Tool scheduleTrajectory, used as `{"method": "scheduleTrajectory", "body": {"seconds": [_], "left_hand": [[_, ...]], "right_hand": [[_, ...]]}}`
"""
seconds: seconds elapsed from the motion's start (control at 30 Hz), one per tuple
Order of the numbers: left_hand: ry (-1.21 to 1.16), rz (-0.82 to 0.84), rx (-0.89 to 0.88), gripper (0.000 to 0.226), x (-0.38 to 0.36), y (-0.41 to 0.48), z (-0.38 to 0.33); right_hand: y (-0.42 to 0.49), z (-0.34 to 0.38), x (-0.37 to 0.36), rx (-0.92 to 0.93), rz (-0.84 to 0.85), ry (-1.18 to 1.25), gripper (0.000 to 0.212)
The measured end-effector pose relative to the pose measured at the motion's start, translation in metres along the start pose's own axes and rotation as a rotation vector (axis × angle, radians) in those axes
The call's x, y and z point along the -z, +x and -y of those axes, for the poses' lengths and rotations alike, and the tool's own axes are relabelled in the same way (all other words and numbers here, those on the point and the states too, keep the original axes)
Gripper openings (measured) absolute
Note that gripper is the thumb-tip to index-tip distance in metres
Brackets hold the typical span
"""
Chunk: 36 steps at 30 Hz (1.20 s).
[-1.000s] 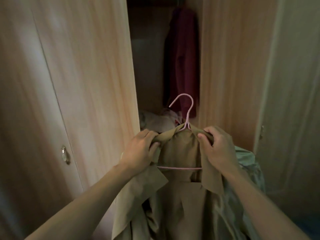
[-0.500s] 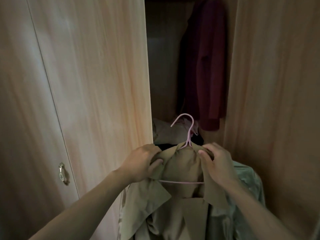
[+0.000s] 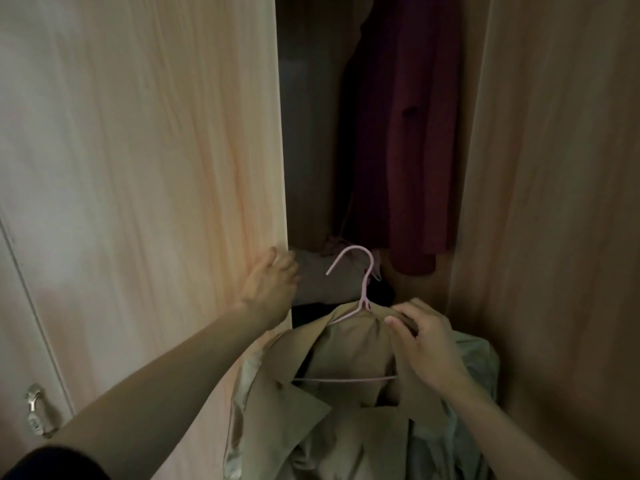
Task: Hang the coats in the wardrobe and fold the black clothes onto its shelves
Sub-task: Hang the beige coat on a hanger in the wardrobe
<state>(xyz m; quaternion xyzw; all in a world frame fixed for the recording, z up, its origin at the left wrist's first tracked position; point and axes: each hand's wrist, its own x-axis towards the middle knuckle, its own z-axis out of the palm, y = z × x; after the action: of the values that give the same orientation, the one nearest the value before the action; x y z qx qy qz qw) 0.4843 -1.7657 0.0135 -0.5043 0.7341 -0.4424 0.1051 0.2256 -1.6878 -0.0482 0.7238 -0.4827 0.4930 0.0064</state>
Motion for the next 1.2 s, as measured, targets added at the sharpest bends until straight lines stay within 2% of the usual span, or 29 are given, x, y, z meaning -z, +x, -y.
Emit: {"method": "scheduleTrajectory", "body": {"seconds": [0.23, 0.37, 0.57, 0.7, 0.97, 1.2], "left_hand": [[-0.03, 0.064, 0.056, 0.038, 0.033, -0.014, -0.019], [-0.107, 0.061, 0.119, 0.039, 0.069, -0.055, -0.034], [-0.186, 0.159, 0.184, 0.044, 0.115, -0.132, -0.047], [-0.222, 0.173, 0.223, 0.047, 0.139, -0.182, -0.047], [-0.219, 0.1, 0.288, 0.038, 0.156, -0.282, -0.031], [-0.143, 0.178, 0.494, 0.052, 0.153, -0.369, -0.018]], "right_hand": [[-0.004, -0.008, 0.013, 0.034, 0.009, 0.048, 0.004], [-0.018, -0.015, 0.028, 0.053, -0.005, 0.105, 0.003], [-0.036, -0.002, 0.052, 0.087, 0.009, 0.196, 0.003], [-0.048, 0.019, 0.059, 0.107, 0.029, 0.234, 0.003], [-0.079, 0.082, 0.051, 0.132, 0.048, 0.272, 0.004], [-0.115, 0.157, 0.029, 0.174, 0.103, 0.307, 0.008]]}}
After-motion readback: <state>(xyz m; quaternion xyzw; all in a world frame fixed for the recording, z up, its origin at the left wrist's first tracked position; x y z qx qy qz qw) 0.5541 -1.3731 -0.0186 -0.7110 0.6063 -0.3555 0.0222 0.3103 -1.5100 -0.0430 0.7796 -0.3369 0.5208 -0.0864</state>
